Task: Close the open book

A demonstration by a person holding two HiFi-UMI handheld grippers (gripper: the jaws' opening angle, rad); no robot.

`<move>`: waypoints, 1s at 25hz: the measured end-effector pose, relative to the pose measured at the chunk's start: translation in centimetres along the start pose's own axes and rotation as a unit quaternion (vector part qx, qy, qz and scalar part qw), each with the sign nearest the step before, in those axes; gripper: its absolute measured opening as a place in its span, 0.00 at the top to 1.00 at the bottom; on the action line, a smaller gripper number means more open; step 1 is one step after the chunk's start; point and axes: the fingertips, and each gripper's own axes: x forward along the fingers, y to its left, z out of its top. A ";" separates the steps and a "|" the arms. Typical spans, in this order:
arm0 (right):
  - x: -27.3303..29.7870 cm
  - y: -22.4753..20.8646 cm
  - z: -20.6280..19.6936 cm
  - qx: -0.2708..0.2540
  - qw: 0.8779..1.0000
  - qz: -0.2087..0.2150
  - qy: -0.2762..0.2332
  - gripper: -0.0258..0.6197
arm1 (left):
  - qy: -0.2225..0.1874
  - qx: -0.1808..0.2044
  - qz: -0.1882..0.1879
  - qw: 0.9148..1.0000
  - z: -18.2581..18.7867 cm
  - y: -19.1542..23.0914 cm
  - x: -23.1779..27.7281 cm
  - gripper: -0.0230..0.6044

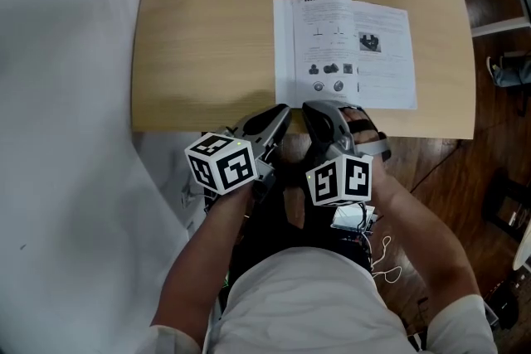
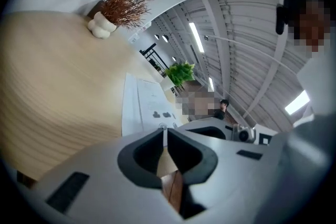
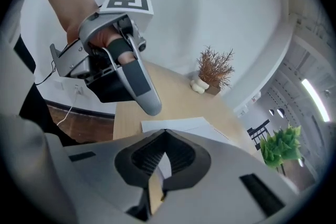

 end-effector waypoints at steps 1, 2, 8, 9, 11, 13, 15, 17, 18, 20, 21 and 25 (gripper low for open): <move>-0.1 -0.1 0.1 0.002 1.000 -0.002 -0.003 0.96 | -0.002 -0.011 -0.004 1.000 0.2 0.1 0.3 0.96; -0.2 -0.2 0.1 0.003 1.000 -0.003 -0.005 0.96 | -0.002 -0.020 -0.007 1.000 0.4 0.1 0.6 0.96; 0.2 0.9 -1.0 -0.034 0.999 0.010 0.014 0.96 | 0.004 -0.028 -0.006 1.000 0.3 0.5 0.8 0.96; 0.5 1.3 -1.4 -0.050 0.998 0.019 0.019 0.92 | 0.004 -0.025 -0.003 1.000 0.2 0.6 0.7 0.96; 1.0 2.1 -2.2 -0.077 0.996 0.034 0.031 0.84 | 0.006 -0.021 0.002 1.000 -0.1 0.8 0.6 0.96; 1.5 2.4 -2.6 -0.094 0.994 0.042 0.041 0.84 | 0.008 -0.015 0.006 1.000 -0.3 0.9 0.4 0.96; 1.8 2.4 -2.6 -0.106 0.992 0.043 0.046 0.84 | 0.010 -0.011 0.008 1.000 -0.3 0.8 0.3 0.96; 2.0 2.5 -2.7 -0.115 0.991 0.044 0.051 0.84 | 0.012 -0.008 0.008 1.000 -0.3 0.6 0.2 0.96; 2.1 2.6 -2.7 -0.118 0.991 0.045 0.054 0.84 | 0.013 -0.007 0.007 1.000 -0.4 0.5 0.2 0.96; 2.2 2.7 -2.6 -0.115 0.991 0.042 0.055 0.85 | 0.014 -0.007 0.005 1.000 -0.5 0.5 0.1 0.96; 2.3 2.7 -2.5 -0.112 0.992 0.037 0.053 0.89 | 0.014 -0.007 0.004 1.000 -0.5 0.5 0.1 0.96; 2.1 2.5 -1.9 -0.100 0.993 0.024 0.050 0.96 | 0.015 -0.008 0.002 1.000 -0.7 0.6 -0.2 0.96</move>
